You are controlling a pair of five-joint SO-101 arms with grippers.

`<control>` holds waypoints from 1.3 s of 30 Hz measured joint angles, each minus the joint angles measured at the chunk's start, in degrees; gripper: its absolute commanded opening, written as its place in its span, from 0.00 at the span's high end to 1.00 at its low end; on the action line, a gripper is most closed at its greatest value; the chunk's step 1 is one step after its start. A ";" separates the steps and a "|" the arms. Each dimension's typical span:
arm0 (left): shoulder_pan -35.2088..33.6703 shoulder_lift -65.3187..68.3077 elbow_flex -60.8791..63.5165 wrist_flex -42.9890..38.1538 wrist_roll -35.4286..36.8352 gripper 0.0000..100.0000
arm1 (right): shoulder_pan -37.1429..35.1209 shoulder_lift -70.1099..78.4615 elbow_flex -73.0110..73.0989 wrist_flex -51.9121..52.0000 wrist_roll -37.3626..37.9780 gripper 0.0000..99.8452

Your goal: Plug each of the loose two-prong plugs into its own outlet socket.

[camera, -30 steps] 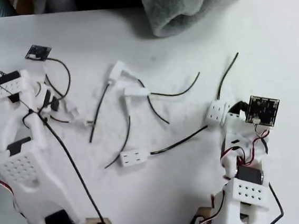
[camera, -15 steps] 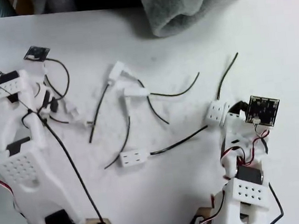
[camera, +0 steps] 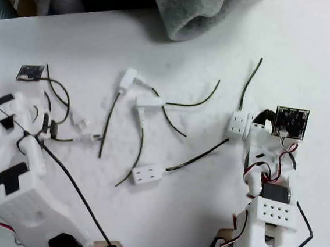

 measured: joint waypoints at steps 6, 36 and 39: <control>0.44 -2.20 4.66 -5.63 0.26 0.83 | 0.00 0.00 0.00 0.00 0.00 0.98; 0.97 -2.02 -1.05 8.44 -10.11 0.86 | -0.09 0.00 0.00 0.00 0.00 0.98; 0.97 -2.02 -1.05 8.70 -10.73 0.87 | 0.00 0.00 0.00 0.00 0.00 0.98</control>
